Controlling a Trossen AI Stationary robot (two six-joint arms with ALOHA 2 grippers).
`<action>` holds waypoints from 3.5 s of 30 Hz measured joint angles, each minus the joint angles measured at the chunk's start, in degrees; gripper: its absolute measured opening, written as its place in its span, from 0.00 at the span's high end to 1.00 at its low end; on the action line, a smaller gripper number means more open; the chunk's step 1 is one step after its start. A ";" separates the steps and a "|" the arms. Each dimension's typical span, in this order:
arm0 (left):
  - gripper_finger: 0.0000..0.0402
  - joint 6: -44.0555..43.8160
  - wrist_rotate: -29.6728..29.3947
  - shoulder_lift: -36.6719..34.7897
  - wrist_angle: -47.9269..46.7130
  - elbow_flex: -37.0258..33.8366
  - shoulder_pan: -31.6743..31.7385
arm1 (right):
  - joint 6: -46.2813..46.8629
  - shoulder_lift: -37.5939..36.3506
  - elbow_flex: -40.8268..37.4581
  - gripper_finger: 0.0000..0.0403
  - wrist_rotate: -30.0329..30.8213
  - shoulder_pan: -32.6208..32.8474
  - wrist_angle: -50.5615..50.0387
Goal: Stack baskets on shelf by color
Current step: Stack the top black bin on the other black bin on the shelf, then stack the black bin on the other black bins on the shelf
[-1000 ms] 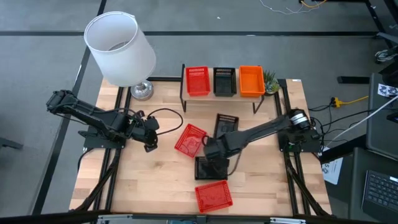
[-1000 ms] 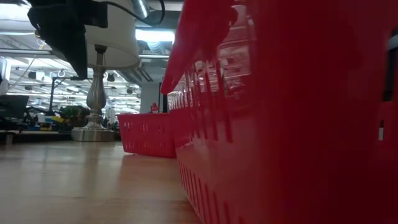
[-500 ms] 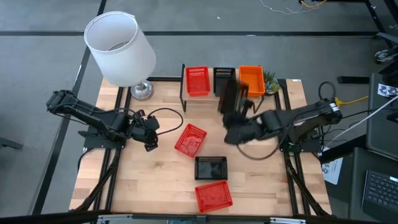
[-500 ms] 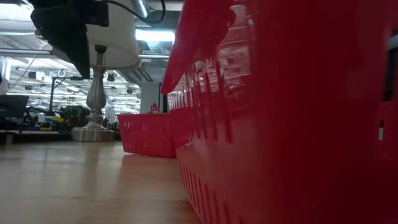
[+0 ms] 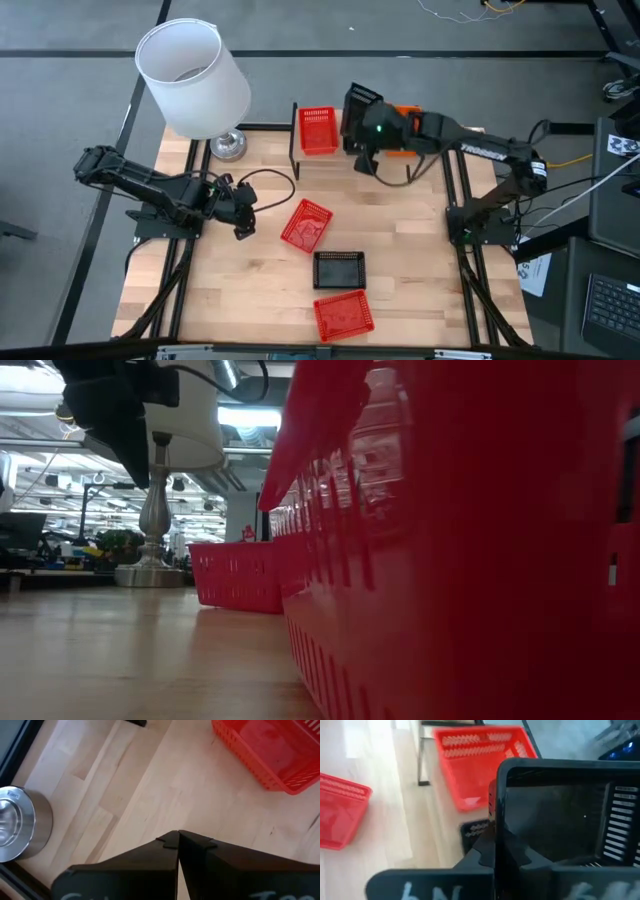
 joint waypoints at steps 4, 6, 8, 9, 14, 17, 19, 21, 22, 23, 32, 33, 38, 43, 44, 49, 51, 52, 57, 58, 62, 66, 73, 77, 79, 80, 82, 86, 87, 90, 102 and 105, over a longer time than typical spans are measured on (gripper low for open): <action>1.00 0.02 0.26 0.00 -0.02 0.00 0.07 | -3.46 0.18 0.00 1.00 -1.59 -2.84 -0.28; 1.00 0.02 0.31 0.00 -0.04 0.00 0.07 | -4.77 0.22 0.00 1.00 -3.15 -3.45 -0.73; 1.00 0.00 0.28 0.00 -0.03 0.00 0.07 | -4.75 0.22 0.00 1.00 -5.27 -3.95 -1.97; 1.00 0.00 0.27 0.00 -0.04 0.00 0.07 | -4.18 0.26 0.00 1.00 -5.99 -4.12 -2.98; 1.00 0.00 0.04 0.00 -0.02 0.00 0.07 | -2.80 1.64 0.00 1.00 -6.22 -4.26 -6.32; 1.00 -0.02 0.04 0.00 -0.02 0.00 0.07 | -2.80 2.71 0.00 1.00 -6.19 -4.26 -6.61; 1.00 -0.02 0.02 0.00 -0.04 0.00 0.07 | -2.82 3.24 0.00 1.00 -5.45 -4.24 -6.55; 1.00 0.00 0.03 0.00 -0.04 0.00 0.07 | -2.82 3.52 0.00 0.97 -4.80 -4.26 -6.72; 1.00 0.00 0.02 0.00 -0.04 0.00 0.07 | -2.86 3.54 0.00 0.96 -4.59 -4.26 -6.74; 1.00 -0.02 0.02 0.00 -0.04 0.00 0.07 | -2.86 3.54 0.00 0.94 -4.17 -4.26 -6.76; 1.00 0.00 0.00 0.00 -0.07 0.00 0.07 | -3.02 3.54 0.00 0.83 -3.32 -4.26 -9.18; 1.00 0.00 0.00 0.00 -0.07 0.00 0.07 | -3.02 3.54 0.00 0.82 -3.31 -4.26 -9.19; 1.00 0.00 0.00 0.00 -0.07 0.00 0.07 | -3.02 3.54 0.00 0.79 -3.23 -4.25 -9.12; 1.00 0.00 -0.02 0.00 -0.07 0.00 0.07 | -3.01 3.57 1.57 0.77 -4.31 -4.24 -10.55; 1.00 0.00 -0.02 0.00 -0.07 0.00 0.07 | -3.02 3.54 2.45 0.77 -4.97 -4.24 -10.72; 1.00 -0.02 0.00 0.00 -0.07 0.00 0.06 | 0.51 3.52 8.62 0.77 -10.49 -3.80 -14.14; 1.00 -0.02 -0.02 0.00 -0.07 0.00 0.05 | 3.56 3.48 10.89 0.77 -17.65 -3.26 -15.88; 1.00 -0.02 -0.02 0.00 -0.07 0.00 0.04 | 4.90 3.48 11.77 0.77 -21.27 -2.67 -16.65; 1.00 -0.01 -0.02 0.00 -0.04 0.00 0.05 | 6.50 3.44 12.56 0.78 -13.85 1.96 -16.81; 1.00 0.00 -0.04 0.00 -0.07 0.00 0.04 | 6.80 3.47 11.75 0.79 -9.77 2.50 -15.93; 1.00 0.00 -0.47 0.00 0.30 0.00 0.04 | 11.02 3.87 5.63 0.80 6.37 3.94 -10.34; 1.00 0.00 -0.57 0.02 0.93 0.00 0.04 | 10.97 3.87 -1.41 0.81 17.39 5.18 -7.38; 1.00 0.02 -0.55 0.02 0.96 0.00 0.04 | 11.15 3.87 -8.23 0.82 20.23 5.56 -1.93; 1.00 0.03 -0.55 0.02 0.98 0.00 0.04 | 9.44 3.87 -7.86 0.82 22.36 5.58 -0.99; 1.00 0.02 -0.55 0.02 1.01 0.00 0.04 | 9.55 3.83 -5.99 0.82 22.04 5.79 -1.50; 1.00 0.01 -0.54 0.02 1.01 0.00 0.04 | 9.93 3.75 -4.76 0.82 20.45 6.08 -1.90; 1.00 -0.02 -0.52 0.02 1.01 0.00 0.07 | 11.61 3.72 -1.90 0.82 15.58 7.18 -3.59; 1.00 -0.26 -0.50 0.02 1.02 0.00 0.02 | 16.62 3.67 4.94 0.82 -1.63 10.00 -8.39; 1.00 -0.27 -0.48 0.02 1.02 0.00 0.02 | 18.02 3.65 6.36 0.82 -6.52 10.65 -9.53; 1.00 -0.28 -0.48 0.02 1.03 0.00 0.02 | 20.84 3.63 8.52 0.82 -18.60 13.13 -10.36; 1.00 -0.07 -0.44 0.02 1.33 0.00 0.07 | 21.67 3.86 7.91 0.82 -28.62 25.03 -12.66; 1.00 -0.02 -0.44 0.02 1.33 0.00 0.07 | 22.14 4.34 7.91 0.82 -26.30 27.73 -11.25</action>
